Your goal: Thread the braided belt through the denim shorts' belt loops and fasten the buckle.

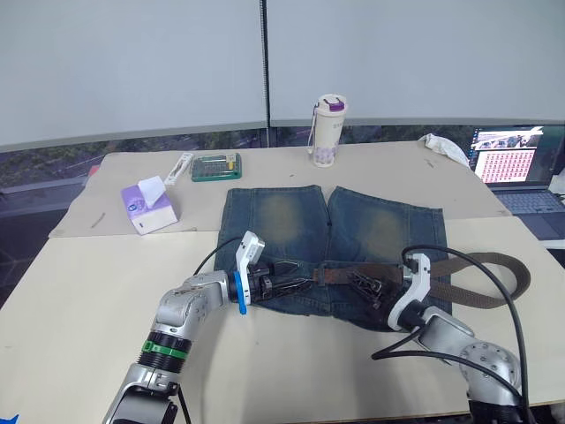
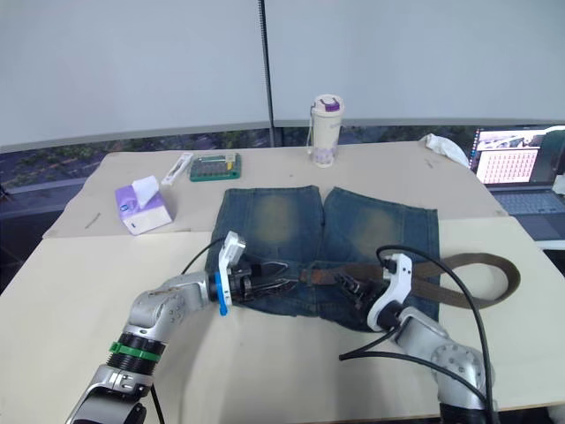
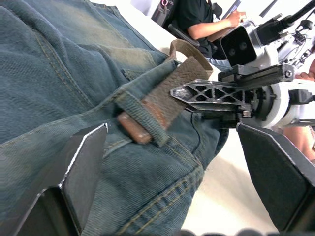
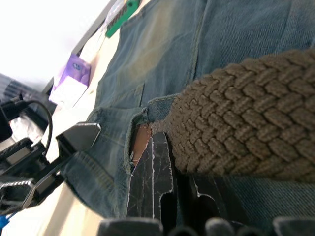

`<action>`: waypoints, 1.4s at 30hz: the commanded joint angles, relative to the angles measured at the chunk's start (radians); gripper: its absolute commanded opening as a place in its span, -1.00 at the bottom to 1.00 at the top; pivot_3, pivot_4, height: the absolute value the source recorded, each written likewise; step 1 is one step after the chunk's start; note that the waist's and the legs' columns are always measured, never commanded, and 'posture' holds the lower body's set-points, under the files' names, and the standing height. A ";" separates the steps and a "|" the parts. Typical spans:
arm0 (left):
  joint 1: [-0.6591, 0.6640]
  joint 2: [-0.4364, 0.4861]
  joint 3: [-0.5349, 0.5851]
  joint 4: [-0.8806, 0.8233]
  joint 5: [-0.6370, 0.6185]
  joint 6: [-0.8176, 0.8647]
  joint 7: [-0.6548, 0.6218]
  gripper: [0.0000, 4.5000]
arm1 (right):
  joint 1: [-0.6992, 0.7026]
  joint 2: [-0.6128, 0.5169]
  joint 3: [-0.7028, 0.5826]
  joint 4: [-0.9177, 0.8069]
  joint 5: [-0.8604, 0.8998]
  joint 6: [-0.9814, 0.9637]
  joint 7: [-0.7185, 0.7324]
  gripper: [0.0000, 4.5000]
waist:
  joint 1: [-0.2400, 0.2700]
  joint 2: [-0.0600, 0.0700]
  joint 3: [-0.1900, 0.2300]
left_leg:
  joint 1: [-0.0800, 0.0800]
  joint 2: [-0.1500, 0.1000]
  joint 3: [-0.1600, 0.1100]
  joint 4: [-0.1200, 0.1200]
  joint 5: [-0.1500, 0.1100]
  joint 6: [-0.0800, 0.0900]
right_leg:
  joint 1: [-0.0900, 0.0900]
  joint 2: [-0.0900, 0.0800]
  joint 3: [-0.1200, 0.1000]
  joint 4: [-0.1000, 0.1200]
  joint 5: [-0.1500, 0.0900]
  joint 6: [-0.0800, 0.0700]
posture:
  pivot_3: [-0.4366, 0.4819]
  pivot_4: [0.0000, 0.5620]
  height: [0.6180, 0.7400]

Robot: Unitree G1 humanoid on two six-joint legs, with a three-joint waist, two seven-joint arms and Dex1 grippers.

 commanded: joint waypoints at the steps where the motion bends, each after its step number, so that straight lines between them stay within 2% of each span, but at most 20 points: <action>1: -0.003 -0.008 0.012 -0.014 -0.001 -0.024 -0.002 0.98 | -0.017 -0.016 -0.020 -0.049 0.059 0.038 -0.013 -1.00 | 0.001 0.000 0.000 | 0.000 0.000 0.000 0.000 0.000 0.000 | 0.000 0.000 0.000 0.000 0.000 0.000 | -0.05 -0.47 1.00; 6: -0.005 -0.017 0.009 -0.018 0.000 -0.020 -0.003 0.98 | -0.048 0.020 -0.007 -0.035 0.075 0.026 -0.044 -1.00 | 0.000 0.000 0.000 | 0.000 0.000 0.000 0.000 0.000 0.000 | 0.000 0.000 0.000 0.000 0.000 0.000 | -0.05 -0.47 1.00; 12: -0.003 -0.026 0.012 -0.020 0.000 -0.010 0.008 0.98 | -0.072 0.174 0.019 0.049 -0.009 -0.077 -0.057 -1.00 | -0.003 0.000 0.000 | 0.000 0.000 0.000 0.000 0.000 0.000 | 0.000 0.000 0.000 0.000 0.000 0.000 | -0.05 -0.47 1.00; 18: -0.006 -0.048 0.041 -0.006 -0.005 -0.011 0.051 0.98 | -0.072 0.271 0.021 0.095 0.001 -0.129 0.026 -1.00 | -0.007 0.001 0.000 | 0.000 0.000 0.000 0.000 0.000 0.000 | -0.001 0.000 0.000 0.001 0.000 0.000 | -0.05 -0.47 1.00; 26: -0.071 -0.138 0.179 0.105 -0.041 0.024 0.233 0.98 | -0.052 0.284 -0.018 0.071 0.054 -0.139 0.145 -1.00 | -0.008 0.001 0.000 | 0.000 0.000 0.000 0.000 0.000 0.000 | -0.002 0.000 0.000 0.001 0.000 0.000 | -0.05 -0.47 1.00; 34: -0.056 -0.156 0.139 0.055 -0.082 0.110 0.169 0.98 | -0.043 0.271 -0.011 0.058 0.036 -0.142 0.143 -1.00 | -0.009 0.001 0.000 | 0.000 -0.001 0.000 0.000 0.000 0.000 | -0.002 0.000 0.000 0.001 0.000 0.000 | -0.05 -0.47 1.00; 35: -0.053 -0.160 0.141 0.047 -0.094 0.117 0.163 0.74 | -0.043 0.270 -0.011 0.058 0.036 -0.143 0.142 -1.00 | -0.009 0.001 0.000 | 0.000 -0.001 0.000 0.000 0.000 0.000 | -0.002 0.000 0.000 0.001 0.000 0.000 | -0.05 -0.47 1.00; 36: -0.054 -0.165 0.152 0.042 -0.109 0.126 0.165 0.71 | -0.042 0.266 -0.009 0.057 0.030 -0.143 0.140 -1.00 | -0.009 0.001 0.000 | 0.000 -0.001 0.000 0.000 0.000 0.000 | -0.002 0.000 0.000 0.001 0.000 0.000 | -0.05 -0.47 1.00; 37: -0.056 -0.167 0.160 0.041 -0.119 0.133 0.164 0.58 | -0.041 0.263 -0.009 0.058 0.024 -0.144 0.139 -1.00 | -0.009 0.001 0.000 | 0.000 -0.001 0.000 0.000 0.000 0.000 | -0.002 0.000 0.000 0.001 0.000 0.000 | -0.05 -0.47 1.00; 38: -0.056 -0.165 0.164 0.040 -0.124 0.137 0.165 0.36 | -0.038 0.263 -0.008 0.057 0.021 -0.146 0.138 -1.00 | -0.010 0.001 0.000 | 0.000 0.000 0.000 0.000 0.000 0.000 | -0.002 0.000 0.000 0.001 0.000 0.000 | -0.05 -0.47 1.00; 42: -0.058 -0.159 0.172 0.046 -0.126 0.133 0.171 -0.21 | -0.033 0.252 0.001 0.059 -0.015 -0.161 0.144 -1.00 | -0.009 0.001 0.000 | 0.000 0.000 0.000 0.000 0.000 0.000 | -0.002 0.000 0.000 0.001 0.000 0.000 | -0.05 -0.47 1.00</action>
